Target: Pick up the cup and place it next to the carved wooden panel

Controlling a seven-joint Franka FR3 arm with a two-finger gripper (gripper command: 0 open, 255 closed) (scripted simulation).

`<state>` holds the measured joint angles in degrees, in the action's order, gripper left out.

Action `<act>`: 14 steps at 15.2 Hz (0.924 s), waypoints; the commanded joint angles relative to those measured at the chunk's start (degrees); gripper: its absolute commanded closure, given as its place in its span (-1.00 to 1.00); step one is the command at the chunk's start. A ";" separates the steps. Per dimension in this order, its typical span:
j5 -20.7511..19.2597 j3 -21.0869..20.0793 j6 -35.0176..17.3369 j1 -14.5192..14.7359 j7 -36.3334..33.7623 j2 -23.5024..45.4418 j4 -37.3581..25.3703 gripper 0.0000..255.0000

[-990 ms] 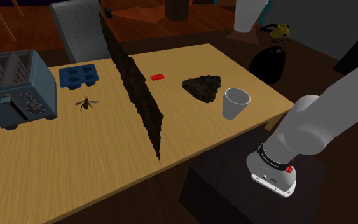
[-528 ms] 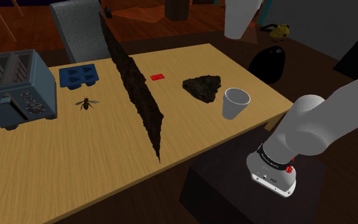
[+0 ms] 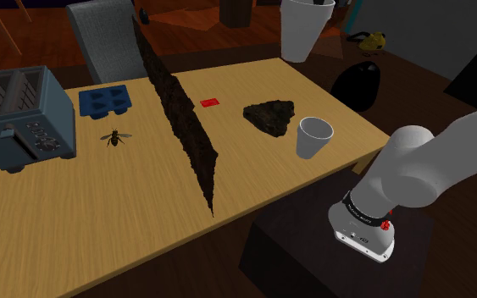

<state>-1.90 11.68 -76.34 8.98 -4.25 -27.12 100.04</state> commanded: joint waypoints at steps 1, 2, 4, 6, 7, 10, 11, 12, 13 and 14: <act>0.84 -2.32 0.03 0.63 -3.07 -0.46 0.41 1.00; 1.29 -3.47 -0.07 0.95 -4.55 -0.61 0.66 1.00; 2.20 -5.73 -0.29 1.62 -7.50 -0.72 0.96 1.00; 3.12 -7.99 -0.54 2.27 -10.41 -0.58 1.01 1.00; 3.57 -9.10 -0.68 2.61 -11.86 -0.42 0.93 1.00; 4.87 -12.42 -1.11 3.64 -16.20 0.44 0.33 1.00; 5.27 -13.51 -1.26 4.00 -17.65 0.85 0.00 1.00; 5.65 -14.61 -1.41 4.35 -19.10 1.32 -0.40 1.00; 6.10 -16.04 -1.62 4.80 -20.98 2.02 -1.01 1.00; 6.12 -16.03 -2.41 4.82 -20.93 1.57 0.23 1.00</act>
<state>3.94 -3.61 -78.18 13.55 -24.15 -25.30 99.56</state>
